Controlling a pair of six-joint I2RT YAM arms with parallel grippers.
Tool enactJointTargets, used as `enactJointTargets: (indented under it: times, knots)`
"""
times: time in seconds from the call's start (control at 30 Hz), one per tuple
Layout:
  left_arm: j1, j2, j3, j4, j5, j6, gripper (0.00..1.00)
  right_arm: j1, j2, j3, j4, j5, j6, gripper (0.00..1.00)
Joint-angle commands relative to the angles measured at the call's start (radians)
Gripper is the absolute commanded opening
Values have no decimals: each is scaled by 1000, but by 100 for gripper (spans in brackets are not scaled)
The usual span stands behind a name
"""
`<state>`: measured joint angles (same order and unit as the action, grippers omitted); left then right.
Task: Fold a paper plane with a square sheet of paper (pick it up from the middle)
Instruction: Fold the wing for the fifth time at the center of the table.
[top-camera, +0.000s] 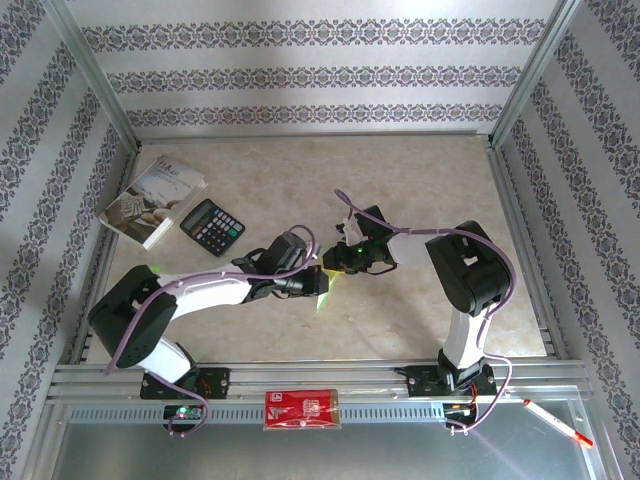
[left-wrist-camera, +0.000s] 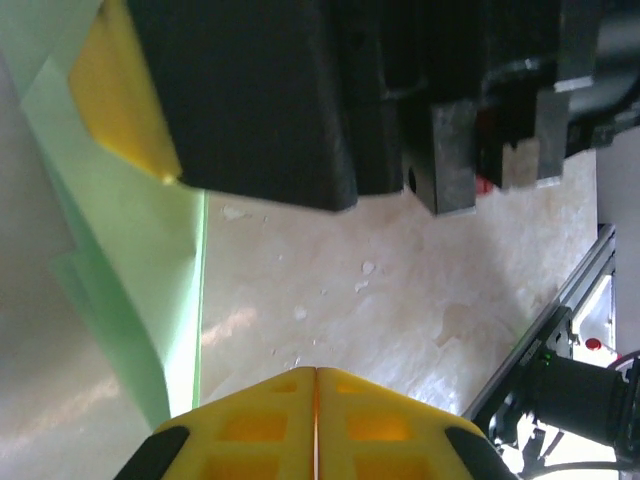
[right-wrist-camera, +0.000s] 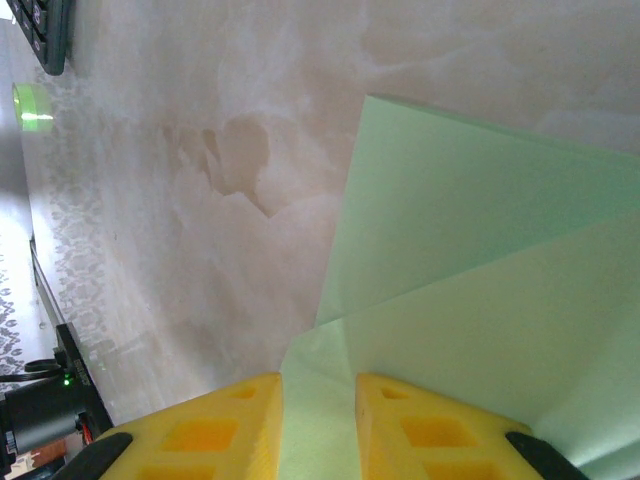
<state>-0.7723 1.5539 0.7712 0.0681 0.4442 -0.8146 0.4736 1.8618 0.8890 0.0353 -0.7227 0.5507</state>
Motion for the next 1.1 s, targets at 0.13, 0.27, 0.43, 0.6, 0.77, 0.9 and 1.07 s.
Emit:
enactJointTargets:
  times: [0.13,0.27,0.43,0.6,0.77,0.9,1.07]
  knots:
    - [-1,90,36,40,-14,24,6,3,40,-15,-18,45,-21,27]
    - [14,120,23,51,-15,28,6,4,35,-15,-20,45,-21,27]
    - [22,150,14,65,-2,27,6,3,33,-19,-21,48,-22,27]
    - [30,161,3,67,1,28,6,4,28,-19,-24,49,-24,27]
    - [31,172,4,61,17,37,6,4,28,-13,-28,47,-23,27]
    - [31,176,4,67,39,35,6,3,27,-13,-32,49,-25,27]
    - [31,196,-4,79,56,28,6,3,22,-16,-34,51,-25,27]
